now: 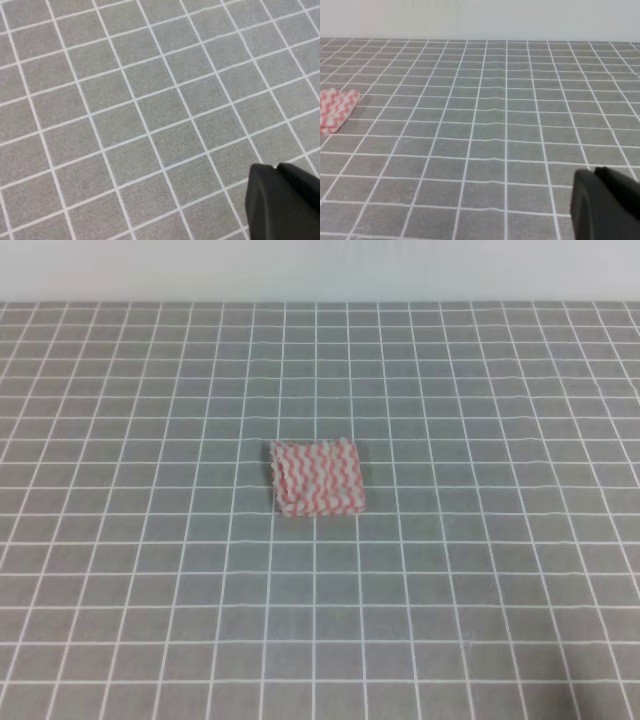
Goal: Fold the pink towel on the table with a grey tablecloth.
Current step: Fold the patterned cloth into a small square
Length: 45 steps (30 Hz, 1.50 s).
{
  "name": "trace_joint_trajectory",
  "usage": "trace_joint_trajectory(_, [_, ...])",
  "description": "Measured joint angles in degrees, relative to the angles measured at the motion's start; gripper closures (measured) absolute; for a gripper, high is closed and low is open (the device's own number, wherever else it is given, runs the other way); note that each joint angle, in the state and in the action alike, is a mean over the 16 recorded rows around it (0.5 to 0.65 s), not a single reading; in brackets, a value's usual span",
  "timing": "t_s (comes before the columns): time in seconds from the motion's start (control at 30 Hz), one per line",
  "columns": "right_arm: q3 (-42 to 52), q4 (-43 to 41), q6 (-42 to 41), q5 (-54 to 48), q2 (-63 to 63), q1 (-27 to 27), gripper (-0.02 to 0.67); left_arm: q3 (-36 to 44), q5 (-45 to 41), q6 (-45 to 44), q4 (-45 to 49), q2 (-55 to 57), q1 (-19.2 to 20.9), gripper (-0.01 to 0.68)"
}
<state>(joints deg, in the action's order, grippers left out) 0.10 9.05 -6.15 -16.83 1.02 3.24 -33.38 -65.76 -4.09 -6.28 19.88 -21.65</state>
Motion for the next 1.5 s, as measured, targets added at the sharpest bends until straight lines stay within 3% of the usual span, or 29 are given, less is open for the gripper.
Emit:
trace_joint_trajectory(0.2, [0.0, 0.0, 0.0, 0.0, -0.01, -0.02, 0.666, 1.83, 7.5, 0.01, 3.91, -2.6, 0.08, 0.673])
trace_joint_trajectory(0.4, [0.0, 0.0, -0.01, -0.05, -0.01, -0.02, 0.665, 9.1, 28.39, 0.06, 8.83, -8.12, 1.98, 0.673])
trace_joint_trajectory(0.6, [0.0, 0.0, 0.01, -0.08, -0.02, -0.02, 0.665, 20.74, 53.1, 0.97, 9.43, -14.15, 7.78, 0.673])
trace_joint_trajectory(0.73, [0.09, 0.0, 0.01, -0.12, -0.03, -0.01, 0.665, 27.61, 62.37, 1.92, 8.3, -17.14, 12.88, 0.673])
trace_joint_trajectory(0.87, [0.09, 0.0, 0.01, -0.18, -0.06, -0.01, 0.665, 31.87, 63.24, 2.59, 6.52, -18.9, 17.43, 0.673])
trace_joint_trajectory(1.03, [0.09, 0.0, -0.01, -0.28, -0.08, -0.01, 0.666, 33.62, 57.02, 3.11, 5.93, -20.2, 20.69, 0.673])
trace_joint_trajectory(1.27, [0.09, 0.0, -0.01, -0.32, -0.11, -0.03, 0.666, 33.6, 48.28, 2.63, 6.18, -20.74, 21.65, 0.673])
trace_joint_trajectory(1.5, [0.09, 0.0, -0.01, -0.33, -0.12, -0.04, 0.666, 33.64, 45.64, 2.61, 6.28, -20.74, 21.65, 0.673])
